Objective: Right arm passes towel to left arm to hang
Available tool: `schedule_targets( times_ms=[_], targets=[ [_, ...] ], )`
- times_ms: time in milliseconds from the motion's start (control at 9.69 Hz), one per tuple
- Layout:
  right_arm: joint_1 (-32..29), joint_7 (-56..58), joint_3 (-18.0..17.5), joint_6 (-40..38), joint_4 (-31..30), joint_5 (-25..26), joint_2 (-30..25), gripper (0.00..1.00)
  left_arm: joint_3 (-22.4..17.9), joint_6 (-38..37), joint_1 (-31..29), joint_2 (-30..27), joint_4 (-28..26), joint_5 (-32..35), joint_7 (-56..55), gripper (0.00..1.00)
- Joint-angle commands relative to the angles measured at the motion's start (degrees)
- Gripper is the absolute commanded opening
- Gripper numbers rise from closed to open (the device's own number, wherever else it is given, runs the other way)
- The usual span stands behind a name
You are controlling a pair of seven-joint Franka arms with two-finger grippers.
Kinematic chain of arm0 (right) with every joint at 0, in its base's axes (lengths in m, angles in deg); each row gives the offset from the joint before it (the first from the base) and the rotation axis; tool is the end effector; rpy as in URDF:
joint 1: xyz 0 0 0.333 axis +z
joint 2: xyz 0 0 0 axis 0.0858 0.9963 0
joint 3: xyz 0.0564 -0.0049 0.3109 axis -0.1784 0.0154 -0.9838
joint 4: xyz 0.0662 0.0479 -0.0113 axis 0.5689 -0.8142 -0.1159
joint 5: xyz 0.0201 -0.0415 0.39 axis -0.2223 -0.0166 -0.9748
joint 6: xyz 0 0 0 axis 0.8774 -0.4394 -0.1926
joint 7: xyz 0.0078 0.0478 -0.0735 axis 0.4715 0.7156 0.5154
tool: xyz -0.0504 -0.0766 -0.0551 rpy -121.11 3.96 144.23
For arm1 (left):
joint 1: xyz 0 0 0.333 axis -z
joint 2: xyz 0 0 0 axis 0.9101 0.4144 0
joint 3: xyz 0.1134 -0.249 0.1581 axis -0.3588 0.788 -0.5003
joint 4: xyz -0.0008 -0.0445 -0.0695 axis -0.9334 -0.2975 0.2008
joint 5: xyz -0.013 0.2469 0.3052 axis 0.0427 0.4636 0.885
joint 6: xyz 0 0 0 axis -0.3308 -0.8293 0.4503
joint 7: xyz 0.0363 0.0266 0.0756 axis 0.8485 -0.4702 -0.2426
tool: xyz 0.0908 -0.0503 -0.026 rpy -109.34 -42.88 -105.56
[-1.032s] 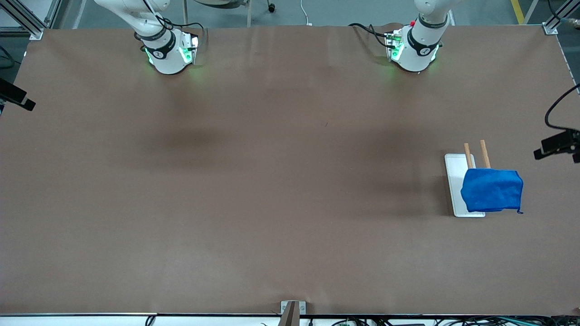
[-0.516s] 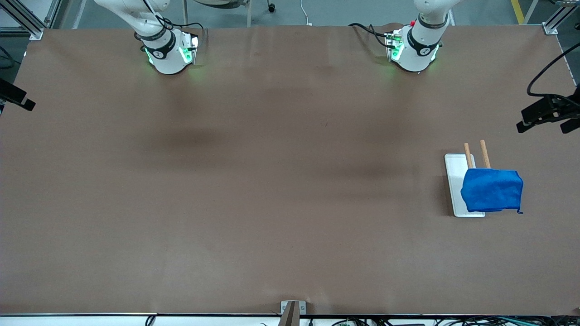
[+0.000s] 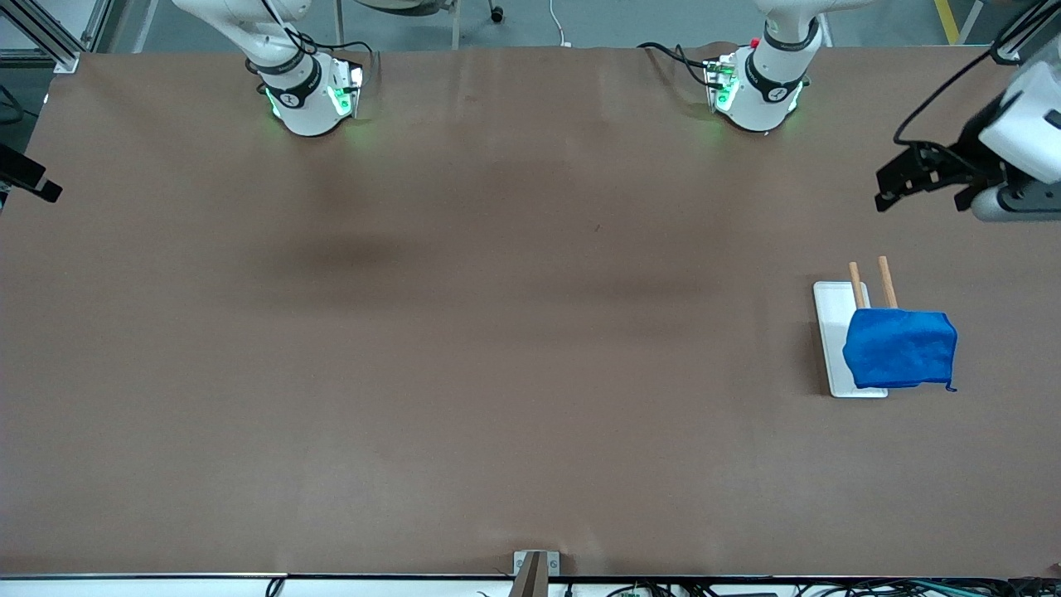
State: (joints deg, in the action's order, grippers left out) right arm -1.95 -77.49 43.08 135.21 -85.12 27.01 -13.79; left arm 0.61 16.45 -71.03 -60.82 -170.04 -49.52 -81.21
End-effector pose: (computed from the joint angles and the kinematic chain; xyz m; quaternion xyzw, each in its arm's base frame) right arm 0.5166 -0.0856 0.6613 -0.9918 0.1268 0.0111 0.0144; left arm 0.5316 -0.0802 0.6596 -0.9999 0.0033 0.0120 0.0057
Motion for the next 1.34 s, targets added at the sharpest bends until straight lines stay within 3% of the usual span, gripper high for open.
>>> schedule_targets(
  times_ms=[0, 103, 310, 619, 1239],
  targets=[
    [-0.07, 0.54, -0.21, -0.94, 0.74, 1.00, 0.22, 1.00, -1.98, 2.41, 1.64, -5.30, -9.27, -0.68, -0.17, 1.00],
    [-0.16, 0.54, -0.21, -0.94, 0.74, 1.00, 0.22, 1.00, -1.98, 4.69, 1.64, -7.84, -12.77, -0.77, -0.17, 1.00],
    [-0.07, 0.54, -0.21, -0.94, 0.65, 1.00, 0.22, 1.00, -1.89, 5.24, 1.03, -8.39, -13.87, -0.77, 1.23, 1.00],
    [-0.07, 0.54, -0.21, -0.94, 0.65, 1.00, 0.30, 1.00, -1.98, 2.96, 0.85, -4.45, -7.65, -0.34, 1.50, 1.00],
    [-0.07, 0.54, -0.21, -0.94, 0.65, 1.00, 0.30, 1.00, -1.89, 2.16, 0.85, -3.21, -5.69, 0.28, 1.32, 1.00]
  ],
)
